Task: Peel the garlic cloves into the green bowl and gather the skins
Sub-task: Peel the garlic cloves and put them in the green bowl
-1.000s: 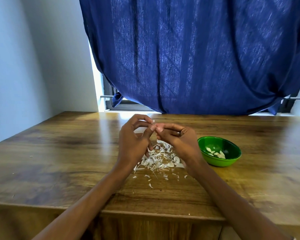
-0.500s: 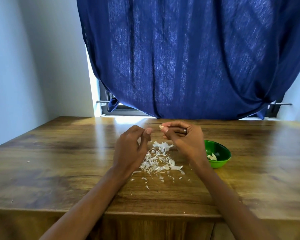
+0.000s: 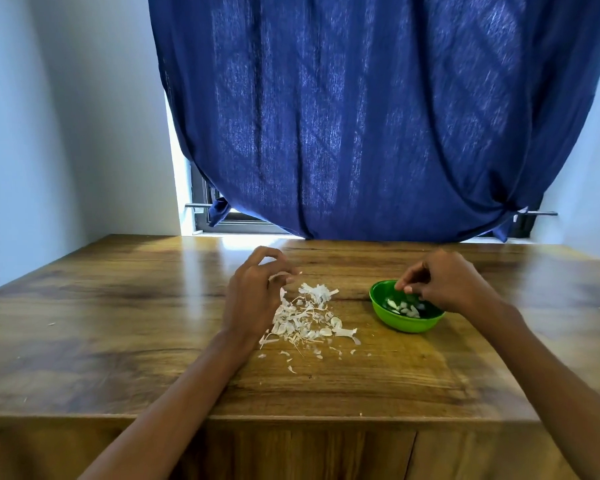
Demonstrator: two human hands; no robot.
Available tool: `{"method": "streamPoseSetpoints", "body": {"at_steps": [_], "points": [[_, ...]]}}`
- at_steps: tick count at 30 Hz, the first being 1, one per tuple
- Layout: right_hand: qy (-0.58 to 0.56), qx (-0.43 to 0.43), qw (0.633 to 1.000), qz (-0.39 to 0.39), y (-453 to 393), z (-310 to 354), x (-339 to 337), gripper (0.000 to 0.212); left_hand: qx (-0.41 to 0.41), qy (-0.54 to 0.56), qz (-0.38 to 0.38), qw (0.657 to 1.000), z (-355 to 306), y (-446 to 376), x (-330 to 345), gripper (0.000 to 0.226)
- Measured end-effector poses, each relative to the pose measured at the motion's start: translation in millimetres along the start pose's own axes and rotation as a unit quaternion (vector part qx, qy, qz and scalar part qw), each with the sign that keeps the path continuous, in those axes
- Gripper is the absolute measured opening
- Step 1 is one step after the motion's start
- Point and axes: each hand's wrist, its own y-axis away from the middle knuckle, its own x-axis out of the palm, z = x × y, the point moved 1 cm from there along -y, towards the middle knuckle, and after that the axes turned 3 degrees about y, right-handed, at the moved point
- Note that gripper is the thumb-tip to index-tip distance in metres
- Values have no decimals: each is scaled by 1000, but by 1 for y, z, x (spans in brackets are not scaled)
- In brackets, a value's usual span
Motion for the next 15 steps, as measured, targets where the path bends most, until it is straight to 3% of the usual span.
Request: {"method": "streamPoseSetpoints", "body": {"at_steps": [6,12,15], "points": [[-49,-56,996,-46,2,24,1,23,-38,5,3,999,-7,1,-3,35],[-74,-123,990,-1,6,71,35,21,-31,-14,10,999,1,-1,-3,9],[-87,-143,986,8,13,99,52,21,-35,-39,26,998,4,-1,-3,18]]}}
